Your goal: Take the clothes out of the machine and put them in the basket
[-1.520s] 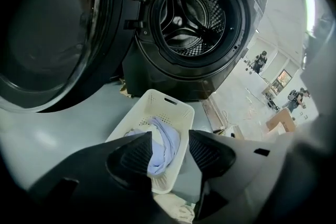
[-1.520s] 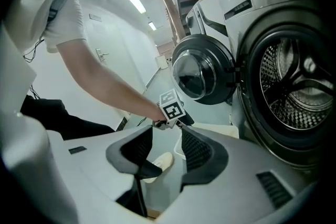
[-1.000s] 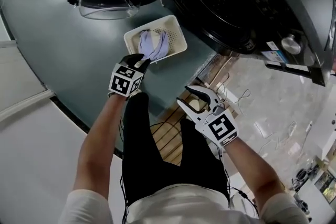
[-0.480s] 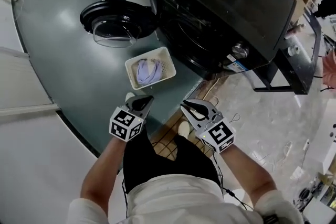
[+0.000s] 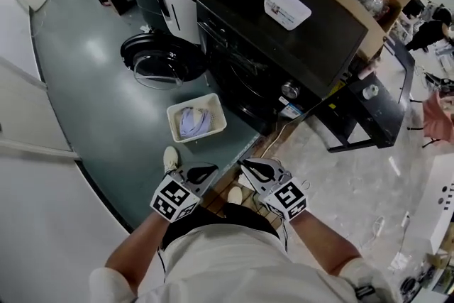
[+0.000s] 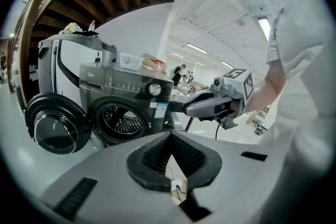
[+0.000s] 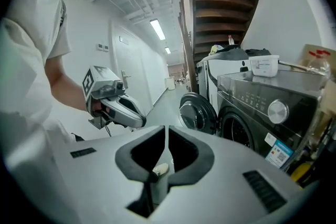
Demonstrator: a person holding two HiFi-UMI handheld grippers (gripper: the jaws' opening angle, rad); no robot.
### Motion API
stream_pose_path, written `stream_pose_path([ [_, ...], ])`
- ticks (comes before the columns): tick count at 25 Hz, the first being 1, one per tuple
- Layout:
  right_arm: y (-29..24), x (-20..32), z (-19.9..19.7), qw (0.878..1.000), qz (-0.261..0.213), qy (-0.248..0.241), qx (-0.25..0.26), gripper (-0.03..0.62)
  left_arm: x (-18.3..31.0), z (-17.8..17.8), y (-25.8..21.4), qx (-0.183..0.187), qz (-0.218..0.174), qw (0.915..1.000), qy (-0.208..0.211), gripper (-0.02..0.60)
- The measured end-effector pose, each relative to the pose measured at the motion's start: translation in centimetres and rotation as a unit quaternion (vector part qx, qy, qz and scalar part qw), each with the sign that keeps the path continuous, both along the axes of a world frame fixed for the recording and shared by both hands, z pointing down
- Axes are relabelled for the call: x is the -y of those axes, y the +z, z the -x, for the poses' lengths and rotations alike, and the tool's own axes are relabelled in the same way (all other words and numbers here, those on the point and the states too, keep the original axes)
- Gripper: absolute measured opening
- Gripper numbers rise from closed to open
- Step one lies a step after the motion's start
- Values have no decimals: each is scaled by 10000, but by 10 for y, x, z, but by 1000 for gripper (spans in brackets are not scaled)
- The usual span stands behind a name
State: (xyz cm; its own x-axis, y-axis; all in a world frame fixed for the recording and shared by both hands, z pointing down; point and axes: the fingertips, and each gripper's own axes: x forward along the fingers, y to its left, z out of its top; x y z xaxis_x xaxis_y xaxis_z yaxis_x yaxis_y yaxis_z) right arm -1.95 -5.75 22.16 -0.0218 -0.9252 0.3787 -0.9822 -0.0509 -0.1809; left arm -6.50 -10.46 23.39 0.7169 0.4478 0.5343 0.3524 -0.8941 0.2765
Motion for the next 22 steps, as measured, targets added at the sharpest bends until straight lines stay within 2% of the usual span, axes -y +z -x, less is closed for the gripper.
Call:
stream_pose_path([
  [9, -24, -45, 10, 10000, 21, -39, -11, 21, -42, 6, -40, -138, -94, 9998, 81, -2],
  [15, -46, -52, 4, 9998, -94, 120, -104, 21, -42, 7, -63, -330, -159, 9993, 14, -2],
  [19, -59, -58, -3, 9992, -244, 309, -81, 21, -39, 5, -67, -412, -350, 9985, -11, -2],
  [22, -64, -59, -1, 9992, -264, 260, -168, 21, -38, 1, -73, -531, -281, 9982, -78, -2],
])
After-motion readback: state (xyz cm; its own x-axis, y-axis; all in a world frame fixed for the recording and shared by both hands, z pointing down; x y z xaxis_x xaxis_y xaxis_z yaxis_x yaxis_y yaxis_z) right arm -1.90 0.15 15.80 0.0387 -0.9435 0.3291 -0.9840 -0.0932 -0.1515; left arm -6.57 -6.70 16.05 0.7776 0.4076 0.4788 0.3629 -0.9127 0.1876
